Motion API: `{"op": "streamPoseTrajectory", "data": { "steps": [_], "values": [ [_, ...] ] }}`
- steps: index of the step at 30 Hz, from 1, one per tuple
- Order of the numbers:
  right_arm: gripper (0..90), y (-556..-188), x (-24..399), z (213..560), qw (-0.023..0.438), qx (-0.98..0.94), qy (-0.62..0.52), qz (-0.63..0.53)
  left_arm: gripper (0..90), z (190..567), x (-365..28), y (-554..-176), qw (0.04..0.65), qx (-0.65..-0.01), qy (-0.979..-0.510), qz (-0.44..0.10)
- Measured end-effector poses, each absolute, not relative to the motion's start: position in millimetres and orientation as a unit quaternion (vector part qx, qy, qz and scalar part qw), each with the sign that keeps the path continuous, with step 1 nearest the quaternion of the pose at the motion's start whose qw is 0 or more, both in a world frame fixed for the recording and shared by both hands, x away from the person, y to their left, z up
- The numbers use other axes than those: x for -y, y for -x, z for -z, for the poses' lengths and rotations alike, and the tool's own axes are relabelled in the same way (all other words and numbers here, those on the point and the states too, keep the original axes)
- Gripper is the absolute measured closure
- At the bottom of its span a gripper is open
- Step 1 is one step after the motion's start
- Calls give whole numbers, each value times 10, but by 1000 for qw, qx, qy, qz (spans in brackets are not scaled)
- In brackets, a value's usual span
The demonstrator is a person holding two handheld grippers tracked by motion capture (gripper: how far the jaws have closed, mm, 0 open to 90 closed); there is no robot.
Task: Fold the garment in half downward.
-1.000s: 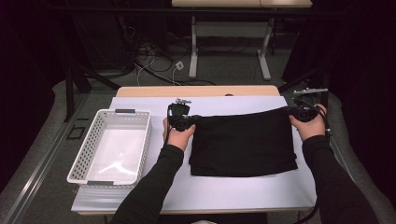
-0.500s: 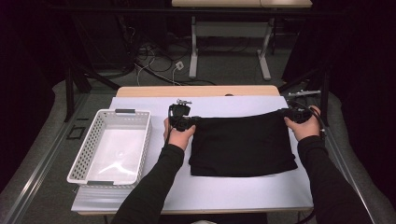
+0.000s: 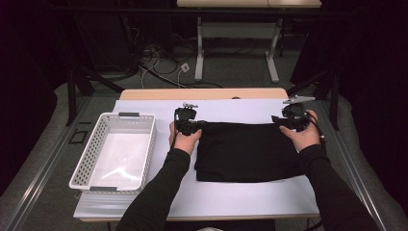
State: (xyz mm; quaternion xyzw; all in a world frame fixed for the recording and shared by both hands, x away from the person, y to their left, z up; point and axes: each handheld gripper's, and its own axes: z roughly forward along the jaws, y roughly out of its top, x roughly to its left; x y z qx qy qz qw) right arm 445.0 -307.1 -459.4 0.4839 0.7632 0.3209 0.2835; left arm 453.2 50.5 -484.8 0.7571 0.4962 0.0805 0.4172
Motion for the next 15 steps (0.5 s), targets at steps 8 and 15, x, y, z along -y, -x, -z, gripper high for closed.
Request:
{"op": "streamPoseTrajectory", "data": {
  "steps": [8, 15],
  "values": [
    [452, -4315, 2856, 4613, 276, -772, -460, -341, 855, 4856, -521, -4535, 415, -497, -758, -81],
    [368, -4193, 2730, 4626, 252, -773, -456, -363, 855, 4864, -528, -4540, 415, -498, -757, -80]
  ]
}}
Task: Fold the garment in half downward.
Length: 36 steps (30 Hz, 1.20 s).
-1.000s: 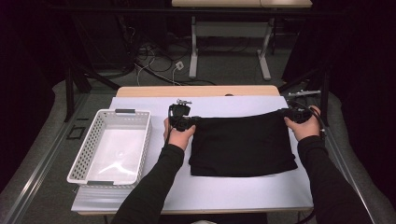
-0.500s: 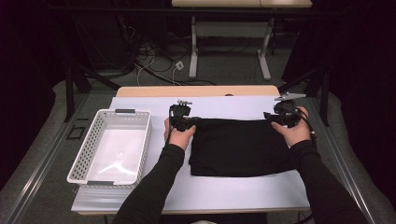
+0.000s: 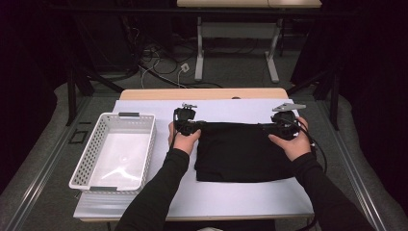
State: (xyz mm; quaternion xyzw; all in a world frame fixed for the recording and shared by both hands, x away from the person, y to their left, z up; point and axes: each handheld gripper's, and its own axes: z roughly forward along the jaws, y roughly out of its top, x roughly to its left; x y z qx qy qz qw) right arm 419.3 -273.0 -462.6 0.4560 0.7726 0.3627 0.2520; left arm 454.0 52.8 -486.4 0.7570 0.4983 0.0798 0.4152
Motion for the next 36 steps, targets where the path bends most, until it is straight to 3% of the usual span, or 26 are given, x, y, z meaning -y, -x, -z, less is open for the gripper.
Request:
{"op": "streamPoseTrajectory", "data": {
  "steps": [7, 36],
  "values": [
    [308, -4114, 2551, 4677, 228, -786, -447, -361, 855, 4857, -541, -4538, 415, -498, -757, -80],
    [247, -3835, 2027, 4873, 182, -810, -403, -385, 855, 4870, -579, -4552, 416, -502, -755, -72]
  ]
}}
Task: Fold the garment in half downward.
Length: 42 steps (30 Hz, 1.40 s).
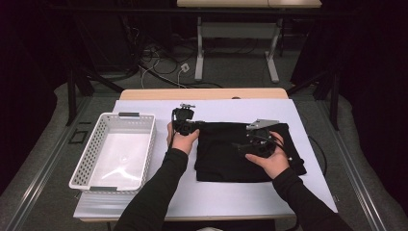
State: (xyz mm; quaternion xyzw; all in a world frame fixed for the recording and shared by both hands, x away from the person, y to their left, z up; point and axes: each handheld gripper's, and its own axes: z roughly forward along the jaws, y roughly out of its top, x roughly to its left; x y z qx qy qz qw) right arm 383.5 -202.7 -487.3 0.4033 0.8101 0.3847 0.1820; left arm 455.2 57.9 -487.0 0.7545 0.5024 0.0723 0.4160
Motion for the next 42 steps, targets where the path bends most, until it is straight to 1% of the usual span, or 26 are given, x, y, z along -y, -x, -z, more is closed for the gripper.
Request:
{"op": "streamPoseTrajectory", "data": {
  "steps": [7, 34, 41, 42],
  "values": [
    [247, -3758, 1889, 4945, 166, -815, -394, -391, 855, 4873, -586, -4554, 416, -504, -753, -73],
    [243, -3514, 1339, 5158, 128, -844, -343, -391, 855, 4899, -615, -4563, 415, -508, -751, -69],
    [281, -3445, 1169, 5237, 121, -854, -325, -389, 855, 4904, -616, -4568, 415, -508, -752, -71],
    [311, -3440, 1123, 5263, 117, -855, -321, -390, 856, 4905, -615, -4568, 414, -508, -752, -71]
  ]
}}
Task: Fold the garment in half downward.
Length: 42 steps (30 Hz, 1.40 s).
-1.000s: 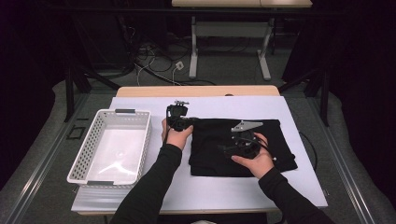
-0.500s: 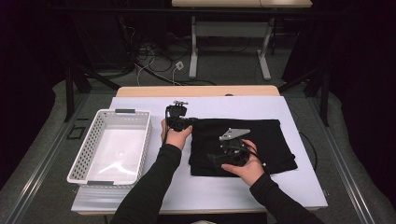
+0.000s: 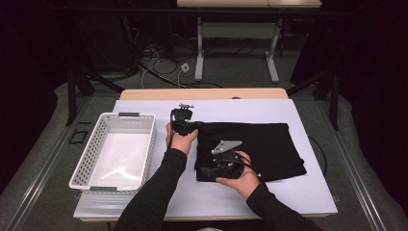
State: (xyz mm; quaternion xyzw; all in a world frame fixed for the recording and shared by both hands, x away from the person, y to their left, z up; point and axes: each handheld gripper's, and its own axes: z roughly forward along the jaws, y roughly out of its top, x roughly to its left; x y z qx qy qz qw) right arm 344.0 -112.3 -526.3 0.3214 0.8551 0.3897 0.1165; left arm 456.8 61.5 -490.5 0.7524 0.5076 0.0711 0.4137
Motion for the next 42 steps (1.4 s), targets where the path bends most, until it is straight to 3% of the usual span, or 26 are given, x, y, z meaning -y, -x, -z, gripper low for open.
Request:
{"op": "streamPoseTrajectory", "data": {
  "steps": [7, 22, 28, 34, 40, 42],
  "values": [
    [397, -3448, 960, 5345, 101, -863, -304, -390, 855, 4916, -611, -4575, 413, -506, -754, -72],
    [459, -3504, 728, 5537, 92, -880, -303, -354, 855, 4926, -625, -4575, 413, -506, -754, -71],
    [512, -3492, 738, 5550, 111, -883, -294, -349, 855, 4930, -628, -4576, 413, -508, -752, -70],
    [614, -3437, 743, 5574, 142, -883, -284, -346, 856, 4933, -626, -4577, 411, -508, -753, -71],
    [801, -3462, 772, 5574, 162, -882, -283, -340, 855, 4933, -625, -4576, 411, -509, -753, -72],
    [825, -3480, 787, 5573, 157, -880, -289, -343, 855, 4928, -629, -4574, 411, -509, -753, -72]
  ]
}}
